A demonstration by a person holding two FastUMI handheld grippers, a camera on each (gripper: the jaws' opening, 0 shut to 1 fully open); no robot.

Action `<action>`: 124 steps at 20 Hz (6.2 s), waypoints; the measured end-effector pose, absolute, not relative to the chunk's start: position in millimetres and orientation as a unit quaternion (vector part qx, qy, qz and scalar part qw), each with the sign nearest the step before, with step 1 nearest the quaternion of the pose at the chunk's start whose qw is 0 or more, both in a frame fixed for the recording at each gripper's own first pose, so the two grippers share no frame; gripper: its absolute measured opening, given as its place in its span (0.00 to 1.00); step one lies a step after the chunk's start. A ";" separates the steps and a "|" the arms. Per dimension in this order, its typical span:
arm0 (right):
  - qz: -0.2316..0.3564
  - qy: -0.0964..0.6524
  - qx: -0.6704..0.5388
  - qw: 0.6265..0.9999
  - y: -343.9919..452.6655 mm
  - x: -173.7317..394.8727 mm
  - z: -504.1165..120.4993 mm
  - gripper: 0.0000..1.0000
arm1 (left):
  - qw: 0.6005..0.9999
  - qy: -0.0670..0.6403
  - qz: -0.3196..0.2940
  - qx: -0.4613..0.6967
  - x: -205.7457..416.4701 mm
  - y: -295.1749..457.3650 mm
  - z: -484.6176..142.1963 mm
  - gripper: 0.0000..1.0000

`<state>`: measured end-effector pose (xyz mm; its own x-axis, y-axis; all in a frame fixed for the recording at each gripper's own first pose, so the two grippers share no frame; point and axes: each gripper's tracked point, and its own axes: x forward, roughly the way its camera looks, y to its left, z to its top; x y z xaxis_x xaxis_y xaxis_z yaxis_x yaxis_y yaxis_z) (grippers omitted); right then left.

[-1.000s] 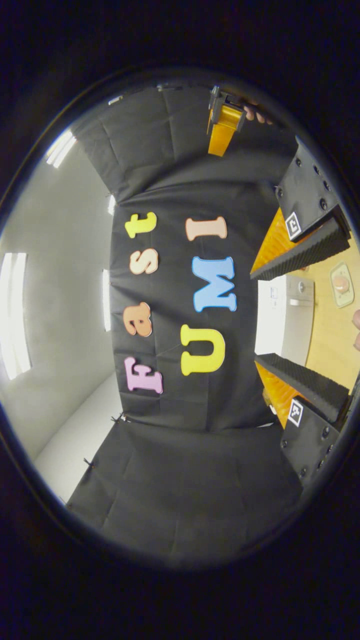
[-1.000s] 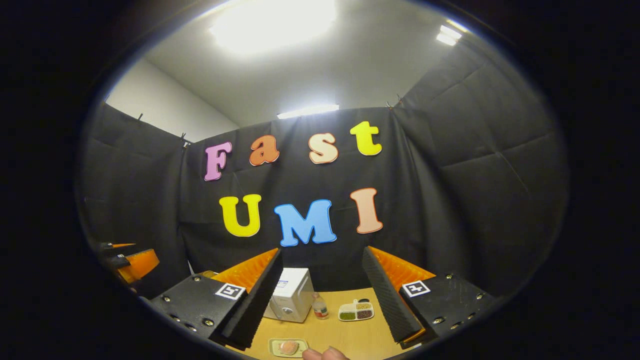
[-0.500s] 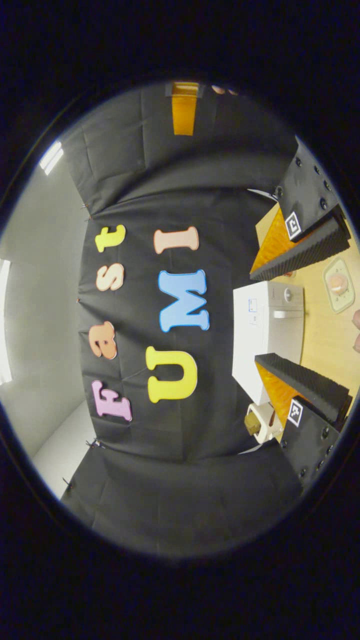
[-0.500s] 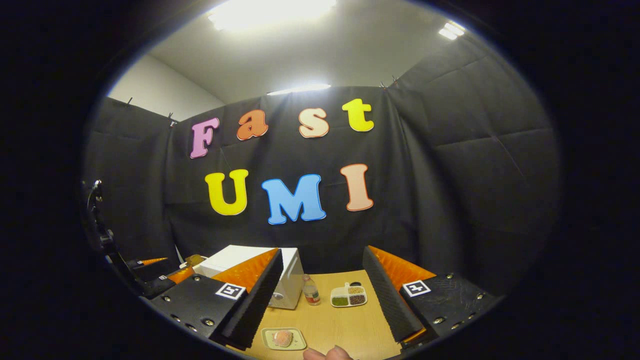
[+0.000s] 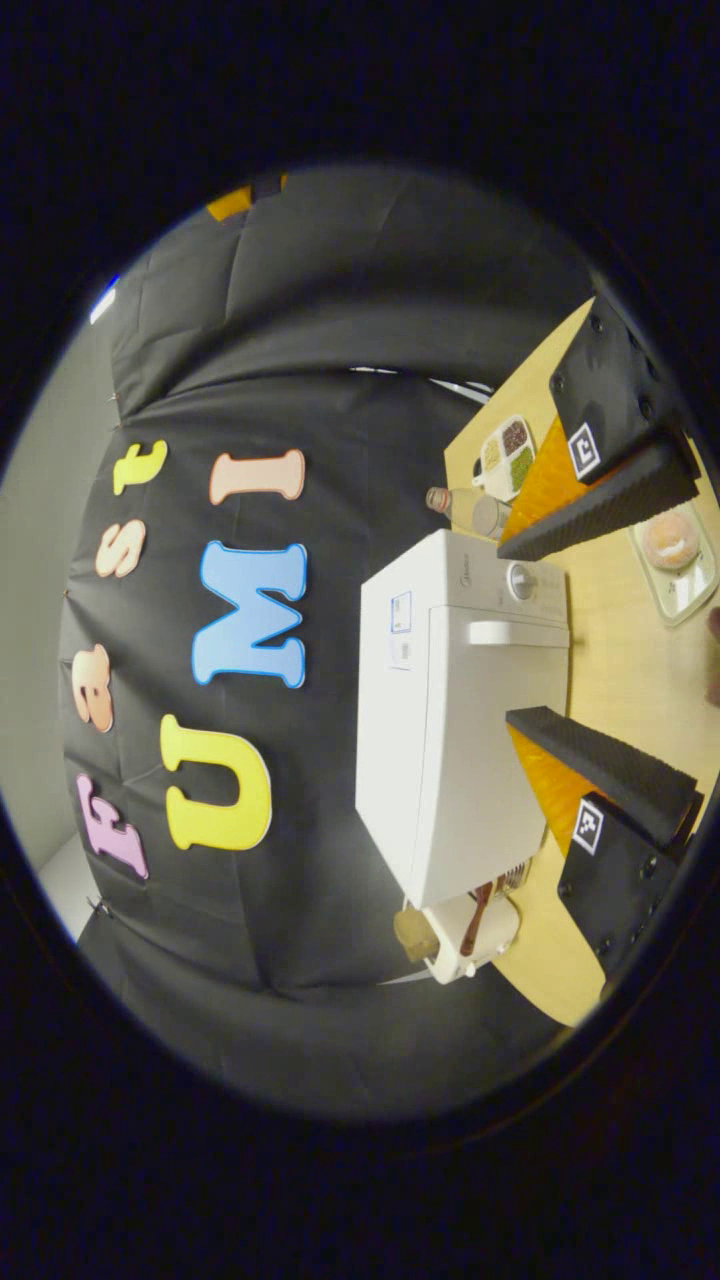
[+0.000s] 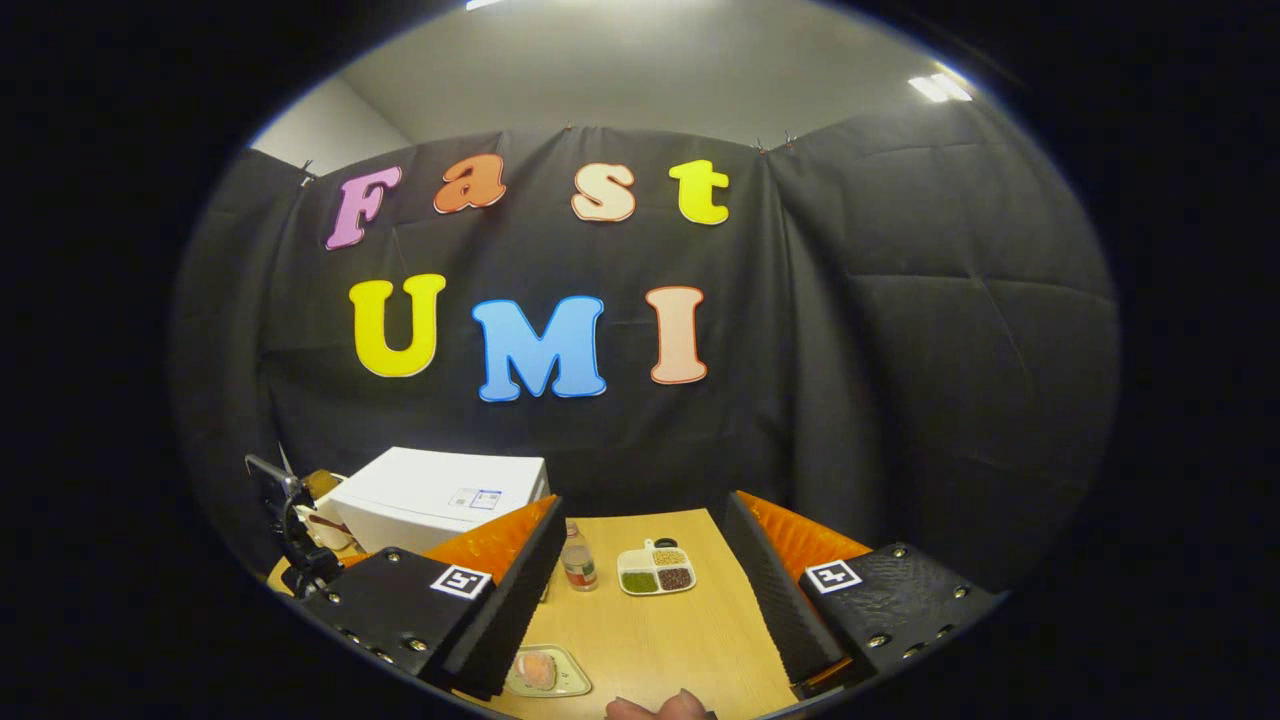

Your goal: Open the microwave oven with the left hand, put the food in, and close the microwave oven.

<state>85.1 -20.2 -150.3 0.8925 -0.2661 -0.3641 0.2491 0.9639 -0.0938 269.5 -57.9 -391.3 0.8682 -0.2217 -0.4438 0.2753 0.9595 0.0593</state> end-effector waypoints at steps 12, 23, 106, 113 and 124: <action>-0.191 0.250 -0.068 0.947 -18.4 78.8 -175.8 0.96 | 0.940 0.290 -0.163 0.076 347.6 -66.7 -530.0 0.90; -0.188 0.239 -0.049 0.951 -8.1 59.3 -166.9 0.96 | 0.932 0.294 -0.191 0.093 360.9 -80.1 -565.5 0.28; 0.107 0.558 0.037 0.822 169.9 49.2 -594.8 0.55 | 0.883 0.385 0.269 -0.025 -72.5 264.1 -408.7 0.84; 0.106 0.529 0.152 0.828 251.7 117.6 -562.8 0.55 | 0.896 0.361 0.256 -0.037 -45.3 255.7 -383.0 0.90; 0.032 0.423 0.301 0.854 339.8 257.8 -557.6 0.55 | 0.893 0.365 0.262 -0.037 -43.5 260.6 -372.2 0.92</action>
<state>257.8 339.8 -557.6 0.6404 0.3089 -0.7032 0.2004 0.8166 0.5413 -43.5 260.6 -372.2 0.5964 0.4417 -0.6703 -0.4956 0.8595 0.1255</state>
